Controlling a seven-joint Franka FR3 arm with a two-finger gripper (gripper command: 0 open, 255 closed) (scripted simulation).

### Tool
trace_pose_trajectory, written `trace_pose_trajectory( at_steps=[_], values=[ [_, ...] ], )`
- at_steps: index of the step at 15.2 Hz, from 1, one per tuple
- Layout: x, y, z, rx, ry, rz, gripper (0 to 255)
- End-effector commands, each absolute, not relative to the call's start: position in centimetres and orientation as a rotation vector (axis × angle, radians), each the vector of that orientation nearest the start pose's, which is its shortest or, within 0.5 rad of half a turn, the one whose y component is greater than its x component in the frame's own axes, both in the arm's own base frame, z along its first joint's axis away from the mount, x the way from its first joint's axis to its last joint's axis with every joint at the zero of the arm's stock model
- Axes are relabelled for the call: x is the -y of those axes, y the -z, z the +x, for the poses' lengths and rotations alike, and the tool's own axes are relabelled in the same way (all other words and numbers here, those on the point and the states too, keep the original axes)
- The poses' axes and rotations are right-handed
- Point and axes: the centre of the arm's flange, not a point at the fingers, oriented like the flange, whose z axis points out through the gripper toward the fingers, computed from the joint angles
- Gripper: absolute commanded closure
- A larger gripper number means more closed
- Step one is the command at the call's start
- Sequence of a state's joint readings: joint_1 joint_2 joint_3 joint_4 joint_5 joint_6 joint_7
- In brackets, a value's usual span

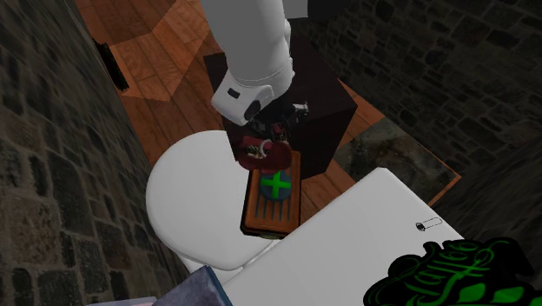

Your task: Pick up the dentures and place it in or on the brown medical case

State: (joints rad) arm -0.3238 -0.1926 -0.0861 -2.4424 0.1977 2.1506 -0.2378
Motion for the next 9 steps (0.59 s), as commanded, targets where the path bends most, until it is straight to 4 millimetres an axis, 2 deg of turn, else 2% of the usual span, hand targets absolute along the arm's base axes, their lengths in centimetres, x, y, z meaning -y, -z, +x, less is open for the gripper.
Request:
trace_pose_trajectory(
  at_steps=[1, 9],
  values=[
    [16.9, -35.8, 41.6, -0.422, -0.057, -2.912, 255],
    [16.9, -31.6, 41.6, -0.422, -0.057, -2.912, 255]
  ],
)
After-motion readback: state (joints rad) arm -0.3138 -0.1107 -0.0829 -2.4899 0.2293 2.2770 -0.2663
